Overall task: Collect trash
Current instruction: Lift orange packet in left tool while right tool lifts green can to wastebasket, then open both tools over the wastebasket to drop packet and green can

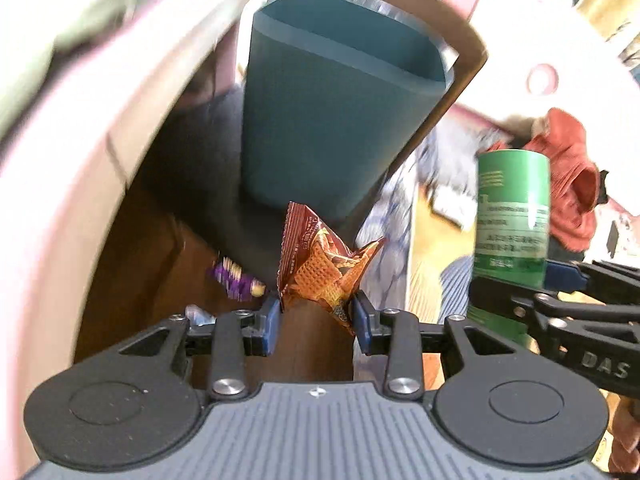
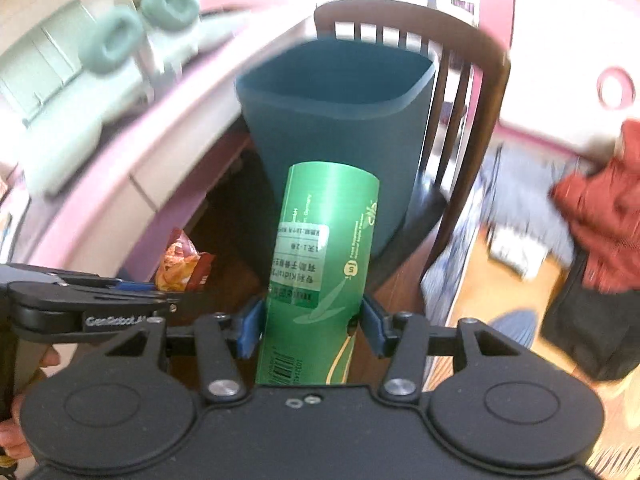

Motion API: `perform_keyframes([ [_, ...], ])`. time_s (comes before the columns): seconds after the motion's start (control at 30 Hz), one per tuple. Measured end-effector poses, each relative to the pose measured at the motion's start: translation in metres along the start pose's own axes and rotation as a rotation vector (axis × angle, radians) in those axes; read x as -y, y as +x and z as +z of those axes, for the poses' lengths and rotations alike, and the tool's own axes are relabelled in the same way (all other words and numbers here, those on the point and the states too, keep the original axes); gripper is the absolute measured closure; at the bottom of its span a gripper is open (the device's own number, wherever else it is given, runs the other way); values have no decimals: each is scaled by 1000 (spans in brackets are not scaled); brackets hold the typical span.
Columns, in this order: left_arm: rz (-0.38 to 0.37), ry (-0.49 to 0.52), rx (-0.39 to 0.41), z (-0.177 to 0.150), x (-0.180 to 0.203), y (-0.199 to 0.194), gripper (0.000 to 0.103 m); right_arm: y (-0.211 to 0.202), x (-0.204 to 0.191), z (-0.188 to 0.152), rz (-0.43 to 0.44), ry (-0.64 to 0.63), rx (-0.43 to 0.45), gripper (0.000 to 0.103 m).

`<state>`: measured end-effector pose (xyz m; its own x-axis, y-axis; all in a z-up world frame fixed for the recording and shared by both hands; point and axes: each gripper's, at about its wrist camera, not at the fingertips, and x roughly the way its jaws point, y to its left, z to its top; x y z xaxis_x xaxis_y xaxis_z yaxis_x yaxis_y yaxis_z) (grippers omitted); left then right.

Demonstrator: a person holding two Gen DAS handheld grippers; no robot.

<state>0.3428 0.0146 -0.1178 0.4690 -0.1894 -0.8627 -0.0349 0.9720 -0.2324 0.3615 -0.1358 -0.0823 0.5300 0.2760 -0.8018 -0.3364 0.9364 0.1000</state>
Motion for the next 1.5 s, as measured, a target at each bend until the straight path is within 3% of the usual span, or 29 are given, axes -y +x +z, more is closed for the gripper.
perform_keyframes([
  [0.37,-5,36,130,106,13,-45,67,-13,14,87,-20,-11,68,52],
  [0.53,37,74,158,149,16,-38,67,-1,21,123,-31,-30,107,52],
  [0.77,95,80,133,193,15,2,67,41,35,165,-17,-69,127,52],
  [0.93,141,57,92,213,2,38,67,83,51,183,3,-26,101,52],
  [1.1,137,39,34,223,-9,73,67,117,54,183,32,-59,58,52],
  [1.5,188,51,-85,221,-10,127,66,156,60,165,46,-61,-54,51],
])
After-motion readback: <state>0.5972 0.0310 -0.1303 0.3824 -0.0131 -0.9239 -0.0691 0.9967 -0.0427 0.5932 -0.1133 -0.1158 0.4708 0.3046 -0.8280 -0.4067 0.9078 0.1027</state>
